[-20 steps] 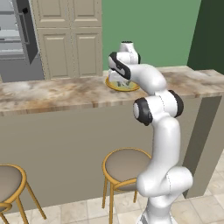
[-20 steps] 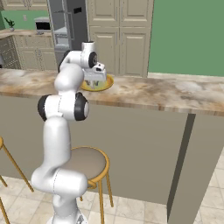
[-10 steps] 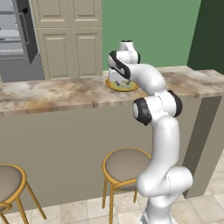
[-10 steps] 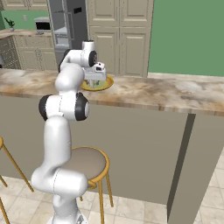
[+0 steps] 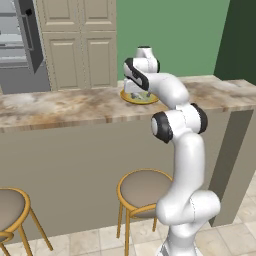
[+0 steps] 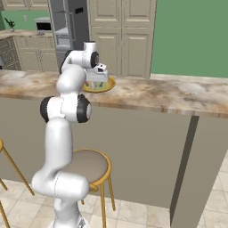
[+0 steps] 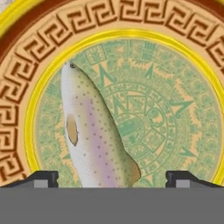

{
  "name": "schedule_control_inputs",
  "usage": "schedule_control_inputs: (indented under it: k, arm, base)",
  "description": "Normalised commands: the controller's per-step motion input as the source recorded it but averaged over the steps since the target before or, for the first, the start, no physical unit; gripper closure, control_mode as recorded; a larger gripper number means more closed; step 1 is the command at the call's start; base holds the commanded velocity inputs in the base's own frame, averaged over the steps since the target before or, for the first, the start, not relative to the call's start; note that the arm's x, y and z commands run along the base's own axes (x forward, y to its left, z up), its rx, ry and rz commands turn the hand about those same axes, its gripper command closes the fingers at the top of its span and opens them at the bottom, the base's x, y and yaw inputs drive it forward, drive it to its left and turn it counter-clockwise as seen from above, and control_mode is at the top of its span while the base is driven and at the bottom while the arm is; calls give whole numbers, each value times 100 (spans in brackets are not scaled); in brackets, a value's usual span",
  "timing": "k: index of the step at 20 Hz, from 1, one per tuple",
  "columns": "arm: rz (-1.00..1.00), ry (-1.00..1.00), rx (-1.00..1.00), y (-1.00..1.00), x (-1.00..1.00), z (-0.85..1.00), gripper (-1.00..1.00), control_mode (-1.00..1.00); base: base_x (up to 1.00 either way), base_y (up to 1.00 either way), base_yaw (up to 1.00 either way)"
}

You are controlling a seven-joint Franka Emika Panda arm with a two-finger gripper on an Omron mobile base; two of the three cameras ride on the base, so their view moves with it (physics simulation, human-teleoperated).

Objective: Take the fish from the fridge and place it on the digital scale on the counter by the fridge. Wait a few seconds for a reading, then move it to the plate on the dining counter.

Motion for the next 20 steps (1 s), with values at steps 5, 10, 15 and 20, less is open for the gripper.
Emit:
schedule_control_inputs:
  k: [5,10,15,20]
  arm:
    - [0,-6,0,-9,-67,27,-100,-100]
    - [0,-22,0,-2,-99,46,-100,-100]
    - [0,-20,0,0,-100,17,-100,-100]
    - [2,-24,0,0,-100,0,-100,-100]
  base:
    - [0,0,0]
    - [0,0,0]
    - [0,0,0]
    - [0,0,0]
